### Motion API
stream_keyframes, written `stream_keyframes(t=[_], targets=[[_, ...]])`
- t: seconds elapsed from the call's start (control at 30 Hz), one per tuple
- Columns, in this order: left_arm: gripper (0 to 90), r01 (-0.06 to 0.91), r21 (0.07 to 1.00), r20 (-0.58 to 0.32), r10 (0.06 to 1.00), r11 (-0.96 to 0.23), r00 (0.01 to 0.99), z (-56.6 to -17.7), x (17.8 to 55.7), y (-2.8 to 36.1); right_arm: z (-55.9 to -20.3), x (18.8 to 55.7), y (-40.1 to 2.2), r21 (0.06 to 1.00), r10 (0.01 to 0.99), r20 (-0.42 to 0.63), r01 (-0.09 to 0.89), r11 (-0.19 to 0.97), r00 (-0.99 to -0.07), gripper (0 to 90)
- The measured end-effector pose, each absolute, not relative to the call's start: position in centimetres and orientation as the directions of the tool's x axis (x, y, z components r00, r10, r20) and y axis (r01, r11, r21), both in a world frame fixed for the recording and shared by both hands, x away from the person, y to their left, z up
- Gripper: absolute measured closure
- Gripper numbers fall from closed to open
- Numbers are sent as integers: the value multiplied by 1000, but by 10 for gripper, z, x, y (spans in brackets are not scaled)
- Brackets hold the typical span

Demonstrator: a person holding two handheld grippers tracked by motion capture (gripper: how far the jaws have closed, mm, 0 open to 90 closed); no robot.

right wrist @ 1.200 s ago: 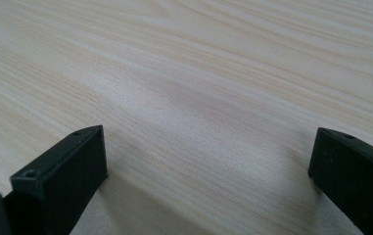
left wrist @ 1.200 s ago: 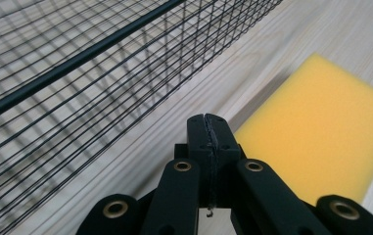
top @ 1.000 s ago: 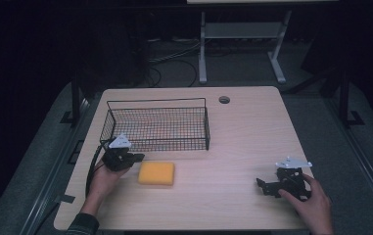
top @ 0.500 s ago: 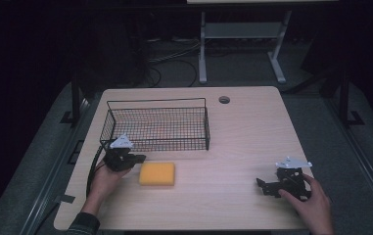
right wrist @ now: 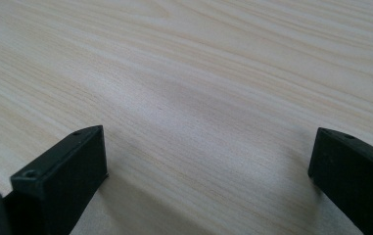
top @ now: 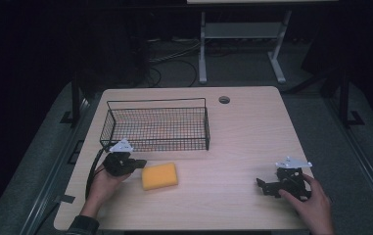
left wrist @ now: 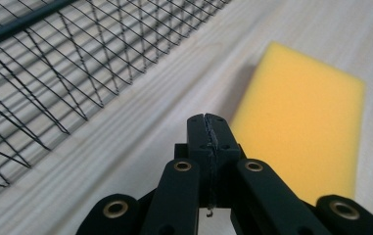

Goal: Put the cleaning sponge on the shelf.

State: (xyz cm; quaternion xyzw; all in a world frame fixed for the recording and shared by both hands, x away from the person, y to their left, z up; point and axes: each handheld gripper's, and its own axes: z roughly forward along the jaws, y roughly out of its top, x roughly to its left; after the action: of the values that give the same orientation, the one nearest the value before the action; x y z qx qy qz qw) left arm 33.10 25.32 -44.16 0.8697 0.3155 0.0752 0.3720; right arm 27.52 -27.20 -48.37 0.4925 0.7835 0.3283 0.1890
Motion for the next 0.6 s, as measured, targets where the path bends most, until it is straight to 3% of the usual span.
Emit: stream_keyframes(t=[0.6], targets=[[899,523,681,-148,603,-513,784,-442,309,258,-484,275,-272,701,896,28,648,299,-444,1]])
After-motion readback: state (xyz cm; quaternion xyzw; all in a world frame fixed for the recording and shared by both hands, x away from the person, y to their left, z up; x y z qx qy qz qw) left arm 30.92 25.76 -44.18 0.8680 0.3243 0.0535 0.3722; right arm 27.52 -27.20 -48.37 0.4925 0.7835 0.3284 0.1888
